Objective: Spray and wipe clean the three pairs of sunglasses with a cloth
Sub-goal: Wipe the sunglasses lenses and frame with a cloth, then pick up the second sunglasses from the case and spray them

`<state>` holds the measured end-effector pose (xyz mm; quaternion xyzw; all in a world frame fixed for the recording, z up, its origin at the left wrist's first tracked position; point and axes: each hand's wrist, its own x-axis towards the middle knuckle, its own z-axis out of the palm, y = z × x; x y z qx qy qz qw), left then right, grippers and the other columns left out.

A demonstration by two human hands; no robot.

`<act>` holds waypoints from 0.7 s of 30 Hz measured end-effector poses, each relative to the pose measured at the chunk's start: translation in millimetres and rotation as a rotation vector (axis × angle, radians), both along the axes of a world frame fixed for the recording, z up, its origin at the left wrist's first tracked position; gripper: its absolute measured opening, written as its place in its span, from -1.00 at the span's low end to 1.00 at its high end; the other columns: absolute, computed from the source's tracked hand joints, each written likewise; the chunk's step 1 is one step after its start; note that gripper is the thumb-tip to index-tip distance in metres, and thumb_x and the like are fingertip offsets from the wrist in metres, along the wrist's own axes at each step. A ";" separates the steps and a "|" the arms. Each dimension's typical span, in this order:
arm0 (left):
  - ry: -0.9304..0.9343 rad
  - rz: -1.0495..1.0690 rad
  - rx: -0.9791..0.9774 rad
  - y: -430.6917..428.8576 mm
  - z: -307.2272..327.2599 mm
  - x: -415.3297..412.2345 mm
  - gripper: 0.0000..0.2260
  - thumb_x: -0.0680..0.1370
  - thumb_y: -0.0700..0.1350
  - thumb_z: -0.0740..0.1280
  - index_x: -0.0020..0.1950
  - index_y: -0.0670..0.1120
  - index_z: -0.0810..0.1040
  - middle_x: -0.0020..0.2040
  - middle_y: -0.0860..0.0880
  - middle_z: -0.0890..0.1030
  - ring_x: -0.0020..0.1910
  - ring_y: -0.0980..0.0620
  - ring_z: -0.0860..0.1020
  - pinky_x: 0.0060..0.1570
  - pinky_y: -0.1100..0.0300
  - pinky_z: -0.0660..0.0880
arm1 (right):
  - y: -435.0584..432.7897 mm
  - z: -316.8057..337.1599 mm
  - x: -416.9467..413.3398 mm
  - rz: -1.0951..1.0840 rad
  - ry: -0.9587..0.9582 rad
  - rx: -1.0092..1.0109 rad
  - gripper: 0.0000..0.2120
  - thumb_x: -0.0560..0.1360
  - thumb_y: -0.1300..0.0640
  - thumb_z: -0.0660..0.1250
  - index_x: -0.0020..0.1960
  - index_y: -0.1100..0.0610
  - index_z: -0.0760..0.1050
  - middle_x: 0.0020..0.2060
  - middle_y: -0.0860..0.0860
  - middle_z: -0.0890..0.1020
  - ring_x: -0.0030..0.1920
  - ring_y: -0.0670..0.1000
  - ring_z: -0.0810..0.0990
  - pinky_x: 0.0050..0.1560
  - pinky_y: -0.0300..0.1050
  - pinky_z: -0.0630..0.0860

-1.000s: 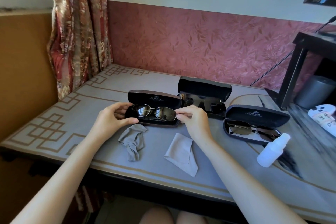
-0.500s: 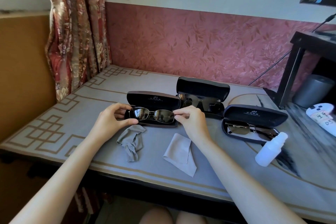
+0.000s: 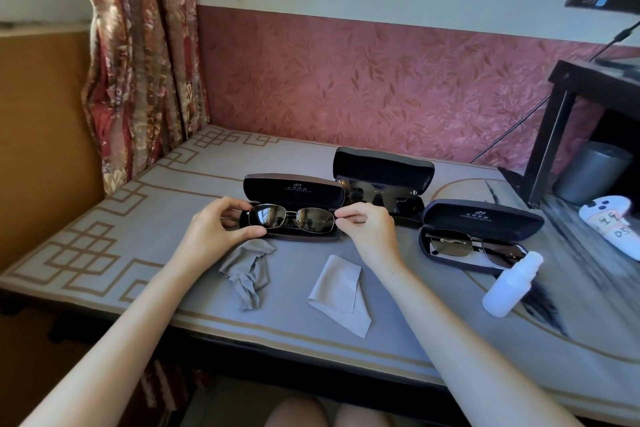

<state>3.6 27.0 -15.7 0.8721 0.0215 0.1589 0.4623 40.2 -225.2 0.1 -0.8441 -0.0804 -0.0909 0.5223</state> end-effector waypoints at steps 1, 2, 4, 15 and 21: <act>0.004 0.001 -0.006 -0.5 0.3 -0.3 -0.68 0.30 -0.02 0.58 -0.05 0.14 0.54 0.04 0.00 0.61 -0.01 0.16 0.56 -0.10 0.45 0.41 | 0.1 0.7 -0.6 -0.004 0.000 0.005 -0.87 0.48 0.36 0.38 -0.03 0.23 0.66 -0.07 0.06 0.67 -0.19 -0.22 0.56 -0.19 -0.53 0.43; 0.005 0.002 -0.016 -0.8 0.6 -0.8 -0.68 0.30 -0.02 0.58 -0.05 0.14 0.54 0.03 0.01 0.61 0.00 0.14 0.57 -0.09 0.45 0.41 | -0.3 1.5 -1.5 -0.006 0.001 0.007 -0.88 0.48 0.36 0.38 -0.03 0.23 0.66 -0.07 0.05 0.67 -0.19 -0.23 0.56 -0.19 -0.54 0.42; 0.009 0.003 -0.043 0.5 1.0 -2.1 -0.67 0.29 -0.02 0.58 -0.03 0.13 0.55 0.02 0.02 0.62 0.02 0.10 0.59 -0.06 0.43 0.42 | -2.8 4.5 -4.0 -0.009 -0.006 -0.004 -0.87 0.49 0.35 0.37 -0.03 0.23 0.66 -0.09 0.02 0.66 -0.20 -0.25 0.55 -0.20 -0.55 0.40; -0.125 0.100 -0.125 -7.8 22.8 -22.3 -0.74 0.40 -0.09 0.52 0.05 0.05 0.59 0.05 0.08 0.62 0.03 0.09 0.60 -0.03 0.33 0.49 | -46.2 39.9 5.1 -0.151 -0.333 -0.401 -0.78 0.52 0.37 0.28 0.10 0.20 0.60 0.06 0.04 0.60 0.11 0.03 0.50 0.04 -0.20 0.39; -0.172 -0.104 -0.095 -61.3 46.9 -33.8 -0.76 0.39 -0.08 0.52 0.02 0.07 0.61 -0.03 0.21 0.66 -0.01 0.29 0.59 0.04 0.43 0.47 | -45.1 41.4 22.1 -0.111 -0.364 -0.886 -0.69 0.57 0.26 0.26 0.31 0.19 0.49 0.21 0.07 0.57 0.28 0.11 0.39 0.28 -0.10 0.25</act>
